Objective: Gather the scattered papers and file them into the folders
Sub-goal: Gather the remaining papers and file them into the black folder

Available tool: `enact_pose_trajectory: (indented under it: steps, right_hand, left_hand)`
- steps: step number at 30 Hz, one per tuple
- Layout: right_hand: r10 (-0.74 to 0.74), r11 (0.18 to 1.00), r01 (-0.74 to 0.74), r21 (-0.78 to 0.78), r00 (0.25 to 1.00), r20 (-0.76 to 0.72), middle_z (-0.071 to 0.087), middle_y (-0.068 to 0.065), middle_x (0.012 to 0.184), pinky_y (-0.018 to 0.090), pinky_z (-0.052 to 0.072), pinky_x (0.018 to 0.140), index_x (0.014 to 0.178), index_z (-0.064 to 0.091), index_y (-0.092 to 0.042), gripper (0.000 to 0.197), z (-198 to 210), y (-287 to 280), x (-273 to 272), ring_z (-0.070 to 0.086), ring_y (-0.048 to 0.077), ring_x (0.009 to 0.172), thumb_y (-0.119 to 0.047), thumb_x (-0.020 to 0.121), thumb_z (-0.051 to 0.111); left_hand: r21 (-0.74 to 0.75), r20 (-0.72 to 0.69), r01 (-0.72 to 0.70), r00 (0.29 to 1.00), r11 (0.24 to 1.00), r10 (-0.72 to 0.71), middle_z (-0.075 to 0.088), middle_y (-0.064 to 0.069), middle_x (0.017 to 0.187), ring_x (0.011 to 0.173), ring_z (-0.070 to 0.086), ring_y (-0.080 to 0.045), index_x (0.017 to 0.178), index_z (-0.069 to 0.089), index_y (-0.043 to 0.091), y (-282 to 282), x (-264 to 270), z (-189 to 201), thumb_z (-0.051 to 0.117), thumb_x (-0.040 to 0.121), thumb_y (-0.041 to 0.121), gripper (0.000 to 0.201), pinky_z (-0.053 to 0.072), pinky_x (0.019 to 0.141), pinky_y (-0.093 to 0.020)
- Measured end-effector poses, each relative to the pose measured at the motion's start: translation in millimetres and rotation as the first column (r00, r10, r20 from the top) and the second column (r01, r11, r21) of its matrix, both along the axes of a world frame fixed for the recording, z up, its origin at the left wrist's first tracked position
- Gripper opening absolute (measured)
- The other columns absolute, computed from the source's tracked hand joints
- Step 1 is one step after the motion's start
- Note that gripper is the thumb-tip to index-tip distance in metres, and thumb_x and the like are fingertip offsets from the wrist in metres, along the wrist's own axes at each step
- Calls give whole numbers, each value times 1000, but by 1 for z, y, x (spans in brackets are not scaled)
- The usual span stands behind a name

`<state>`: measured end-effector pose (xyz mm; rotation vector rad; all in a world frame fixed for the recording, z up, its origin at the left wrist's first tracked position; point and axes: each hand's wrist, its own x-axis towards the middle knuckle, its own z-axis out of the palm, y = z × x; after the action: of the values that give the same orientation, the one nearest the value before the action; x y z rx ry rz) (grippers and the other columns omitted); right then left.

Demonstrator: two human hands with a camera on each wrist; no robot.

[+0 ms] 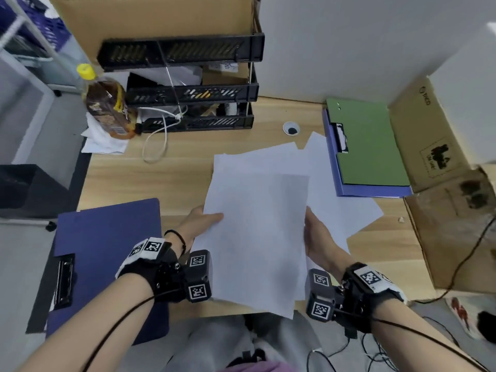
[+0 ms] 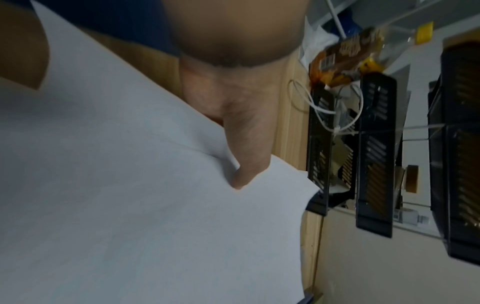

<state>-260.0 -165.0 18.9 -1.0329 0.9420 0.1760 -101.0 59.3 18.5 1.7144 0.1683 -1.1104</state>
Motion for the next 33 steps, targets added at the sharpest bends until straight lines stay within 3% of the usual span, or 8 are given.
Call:
enact_pose_trajectory:
  steps: [2,5,10,15,19,23,28,33]
  right_hand:
    - [-51,998,50,47,999,5,72,3,116,26,57,66,125,63,-20,55,-1,-11,-6,70,18,99,-55,102,28]
    - [10,1000,-10,2,1000,-11,73,6,114,25,57,71,121,64,-12,43,4,-21,-13,71,18,101,-42,103,41]
    - [67,984,-78,-163,995,-71,77,3,99,30,56,74,116,62,-9,23,-11,-50,-27,73,21,91,-17,94,63]
    - [12,947,-64,-314,986,-166,75,-1,90,25,56,62,108,64,-13,17,-25,-97,-45,72,16,77,-11,92,63]
    - [91,866,-192,-461,969,-232,74,7,104,44,58,83,109,64,-14,19,-27,-140,-47,71,24,87,-14,91,60]
    - [202,780,-321,-537,942,-269,73,2,105,45,56,88,104,65,-23,18,-24,-168,-40,69,25,94,-21,88,57]
    - [375,638,-548,-542,835,-403,69,6,111,35,50,84,116,63,-14,27,-14,-178,-29,64,29,100,-22,92,53]
    - [481,431,-737,-521,676,-558,65,12,117,29,37,76,121,58,-10,31,-16,-184,-23,59,34,107,-26,96,49]
  left_hand:
    - [-25,-29,6,1000,1000,-7,70,-2,100,72,69,-12,102,62,19,-13,-5,1,64,91,18,11,53,53,-21]
    - [-57,-68,71,995,996,-75,71,9,98,75,72,-6,110,60,27,-29,-11,4,65,90,27,21,54,58,-19]
    - [-84,-311,185,928,979,-203,68,1,120,113,62,-21,125,60,25,-50,-13,-7,72,78,51,55,44,103,-39]
    - [65,-13,78,997,995,-77,65,-4,121,105,60,-16,125,59,15,-87,-17,-27,61,92,32,37,47,90,-31]
    - [253,285,-161,955,954,86,59,0,126,114,55,-19,128,56,15,-104,-13,-34,52,92,19,36,44,101,-37]
    - [245,236,-185,964,952,126,60,0,119,109,56,-22,117,58,15,-120,-9,-35,54,89,19,29,44,96,-38]
    - [260,169,-210,971,942,170,60,-7,128,115,59,-28,125,55,15,-136,-5,-63,60,62,38,67,47,99,-44]
    - [200,37,-227,974,953,225,57,-13,108,88,56,-22,140,37,6,-171,-23,-49,58,90,10,55,49,71,-29]
